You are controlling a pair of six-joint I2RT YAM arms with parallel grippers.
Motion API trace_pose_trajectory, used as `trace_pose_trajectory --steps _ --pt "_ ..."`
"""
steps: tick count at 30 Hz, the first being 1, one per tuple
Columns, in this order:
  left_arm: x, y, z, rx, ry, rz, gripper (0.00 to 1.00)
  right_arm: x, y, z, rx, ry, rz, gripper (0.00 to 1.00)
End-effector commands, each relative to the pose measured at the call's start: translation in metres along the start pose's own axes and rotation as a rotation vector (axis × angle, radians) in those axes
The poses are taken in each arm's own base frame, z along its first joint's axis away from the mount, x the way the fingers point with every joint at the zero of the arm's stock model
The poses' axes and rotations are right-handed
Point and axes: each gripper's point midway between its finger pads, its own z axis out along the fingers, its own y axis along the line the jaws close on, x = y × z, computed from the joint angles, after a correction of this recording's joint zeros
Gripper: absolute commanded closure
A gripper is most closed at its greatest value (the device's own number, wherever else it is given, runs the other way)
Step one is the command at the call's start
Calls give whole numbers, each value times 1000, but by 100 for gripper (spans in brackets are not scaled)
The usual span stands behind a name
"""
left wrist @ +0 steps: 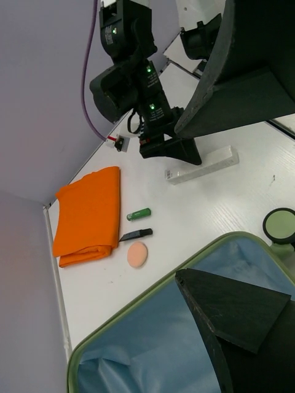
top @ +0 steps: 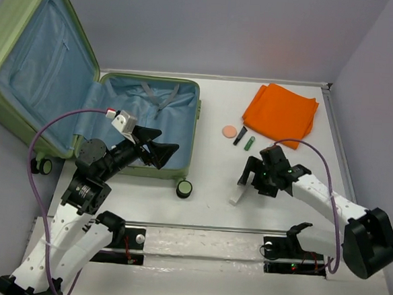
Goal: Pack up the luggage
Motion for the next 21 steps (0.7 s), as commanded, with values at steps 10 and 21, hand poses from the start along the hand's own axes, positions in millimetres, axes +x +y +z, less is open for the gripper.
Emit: trace_pose_trajectory --steps 10,21 --pt "-14 -7 -1 23 -42 34 1 -31 19 34 130 -127 -82 64" --pt "-24 24 -6 -162 -93 1 1 -115 259 -86 -541 -330 -286 80"
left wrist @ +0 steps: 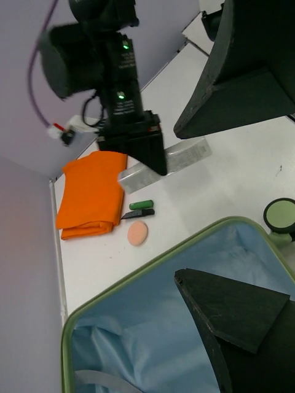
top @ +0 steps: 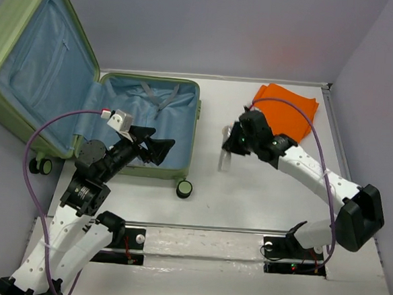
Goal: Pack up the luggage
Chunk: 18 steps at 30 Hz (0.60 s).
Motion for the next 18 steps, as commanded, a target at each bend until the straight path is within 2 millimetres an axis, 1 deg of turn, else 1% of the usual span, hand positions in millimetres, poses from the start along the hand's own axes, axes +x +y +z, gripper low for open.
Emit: trace_pose_trajectory --steps 1,2,3,4,5,6,7,8,9,10,11,12,13,14,15,16,17,18 --pt "-24 15 -1 -106 -80 -3 1 -86 170 -47 -512 -171 -106 81" --pt "-25 19 -2 -128 -87 -7 1 -82 192 -28 -546 -129 -120 81" --pt "-26 23 -2 -147 -93 -10 1 -101 233 -53 -666 -157 -135 64" --pt "-27 26 -2 -168 -103 -21 1 -104 248 -51 -695 -158 -142 47" --pt "-26 28 -1 -175 -99 -32 1 -107 254 -44 -692 -152 -149 29" --pt "-24 28 1 -171 -92 -44 1 -107 254 -34 -670 -147 -152 15" --pt "-23 23 3 -148 -80 -58 1 -112 238 -15 -600 -145 -138 4" --pt "-18 23 8 -140 -54 -69 1 -111 227 -10 -579 -141 -133 3" --pt "-14 18 11 -110 -32 -79 1 -117 217 -27 -581 -172 -122 5" --pt "-9 17 14 -95 -10 -91 1 -100 190 -10 -532 -154 -110 6" --pt "-4 15 18 -79 8 -108 1 -100 172 -13 -501 -178 -94 8" --pt "-1 14 28 -59 20 -146 2 -109 144 -13 -428 -235 -68 12" --pt "14 9 39 -23 71 -180 4 -98 114 -25 -382 -255 -53 16" --pt "18 4 46 -2 83 -202 5 -99 95 -31 -350 -280 -37 20" --pt "19 -3 54 21 81 -227 13 -111 61 -34 -269 -341 5 30" --pt "21 -3 63 -8 77 -231 20 -110 40 -39 -237 -363 24 34" --pt "16 -13 74 -1 70 -223 22 -116 23 -64 -234 -427 48 38" --pt "40 -23 93 -27 134 -202 24 -105 -17 -55 -148 -426 81 45"
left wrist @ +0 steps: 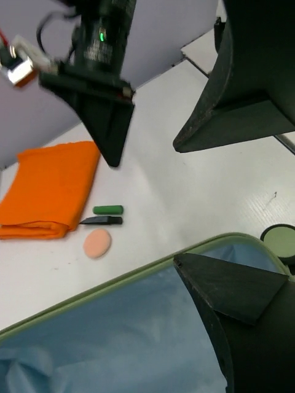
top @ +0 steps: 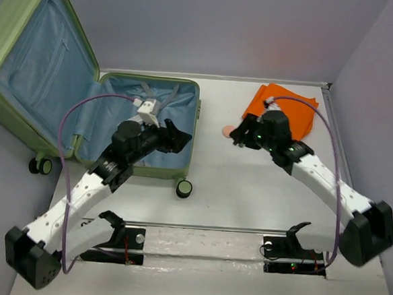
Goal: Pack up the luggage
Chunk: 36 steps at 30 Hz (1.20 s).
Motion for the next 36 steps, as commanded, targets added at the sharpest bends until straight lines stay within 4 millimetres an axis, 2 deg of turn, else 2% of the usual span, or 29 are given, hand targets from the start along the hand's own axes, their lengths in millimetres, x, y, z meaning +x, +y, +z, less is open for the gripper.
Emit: trace_pose_trajectory --steps 1,2,3,4,5,6,7,8,11,12,13,14,17,20,22,23,30,36 --pt "4 -55 50 57 17 9 26 -47 -69 -65 143 -291 54 46" --pt "14 -60 74 34 65 28 28 -35 -88 -78 191 -295 55 47" --pt "24 -63 87 17 96 45 30 -41 -94 -87 219 -327 61 49" --pt "14 -79 100 11 76 65 37 -27 -121 -90 304 -322 73 51" --pt "43 -68 126 -32 151 86 40 -20 -127 -93 320 -319 74 51" --pt "54 -67 138 -54 177 106 43 -12 -140 -98 351 -327 83 52" --pt "61 -68 151 -66 197 121 45 -7 -145 -100 362 -324 86 52" --pt "75 -66 175 -87 241 156 46 -3 -151 -105 379 -332 94 52" --pt "95 -67 208 -116 291 207 48 13 -169 -109 419 -325 119 53" --pt "107 -71 228 -116 317 234 49 18 -171 -110 420 -321 120 53" --pt "100 -80 238 -106 312 238 51 24 -172 -112 415 -317 131 53" --pt "123 -69 250 -131 365 256 51 27 -172 -112 409 -315 138 53" --pt "135 -65 269 -144 391 275 53 35 -166 -113 361 -295 153 54" --pt "150 -66 296 -141 416 303 53 45 -164 -112 338 -272 164 54" --pt "162 -62 302 -152 450 325 53 50 -167 -112 337 -265 161 54" --pt "167 -62 311 -156 449 331 53 49 -164 -114 325 -272 162 54" --pt "194 -40 330 -232 482 372 52 54 -156 -112 278 -243 164 55" --pt "229 -16 332 -269 543 404 52 53 -154 -113 267 -250 162 55"
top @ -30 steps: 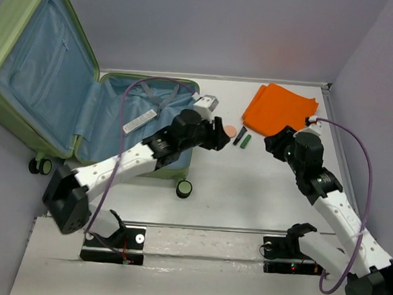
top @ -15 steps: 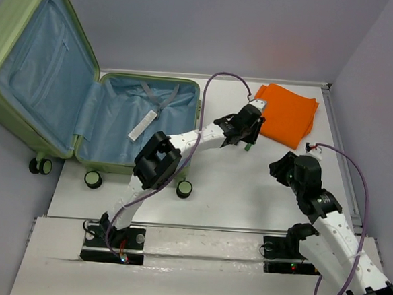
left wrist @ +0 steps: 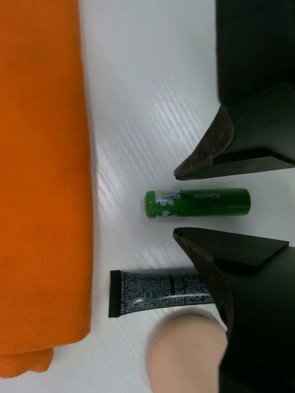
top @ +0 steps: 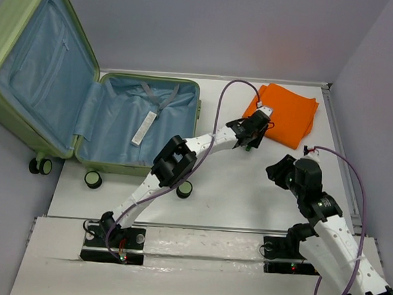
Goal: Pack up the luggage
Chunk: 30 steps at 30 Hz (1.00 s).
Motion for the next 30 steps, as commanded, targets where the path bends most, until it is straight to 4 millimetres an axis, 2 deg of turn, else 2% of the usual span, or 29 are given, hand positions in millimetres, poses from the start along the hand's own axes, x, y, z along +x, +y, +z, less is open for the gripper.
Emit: trace_pose_trajectory --steps 1,5,7,8,9,10,11,13,14,16,17,18,20,21,23,24,25,26,27,28,29,30 --pt "11 4 7 -37 20 43 54 -4 5 -2 -27 -12 6 55" --pt "34 11 19 -68 63 72 59 -6 5 -2 -21 -15 8 55" --pt "34 12 19 -73 63 74 82 -7 7 -2 -25 -20 9 55" --pt "27 10 12 -67 51 68 90 -8 7 -3 -25 -22 9 54" --pt "20 8 6 -54 36 63 94 -8 7 -3 -26 -23 9 55" --pt "6 0 0 -17 -6 49 94 -10 8 -3 -26 -28 8 55" --pt "-20 -7 -21 18 -76 31 94 -11 8 -4 -26 -31 5 55" --pt "-49 -14 -48 58 -152 17 94 -13 9 -4 -28 -33 -1 55" --pt "-80 -17 -80 81 -229 3 94 -16 9 -4 -23 -45 -6 55" --pt "-110 -10 -115 64 -308 -4 94 -18 5 0 1 -49 -33 54" --pt "-129 -1 -152 51 -363 -20 94 -21 7 1 5 -52 -44 54" --pt "-143 8 -172 30 -415 -37 94 -21 6 4 15 -43 -62 54" --pt "-153 26 -204 17 -471 -72 94 -21 12 17 14 -15 -73 54" --pt "-155 51 -229 -8 -505 -106 94 -20 16 23 2 -5 -73 54" --pt "-150 87 -249 -79 -528 -181 94 -20 28 33 -35 23 -59 50" --pt "-138 121 -264 -142 -536 -224 93 -24 36 46 -43 24 -53 49" --pt "-129 139 -269 -178 -540 -273 92 -27 39 53 -44 23 -49 47" --pt "-109 163 -280 -225 -537 -309 91 -20 40 68 -30 56 -60 43" --pt "-90 197 -290 -279 -541 -381 90 -22 47 83 -18 66 -72 38" --pt "-91 213 -292 -313 -549 -398 90 -32 55 82 -35 45 -70 37" --pt "-75 231 -301 -342 -567 -445 88 -26 53 98 -5 68 -87 35" --pt "-67 249 -307 -393 -575 -475 86 -28 56 106 1 70 -88 34"
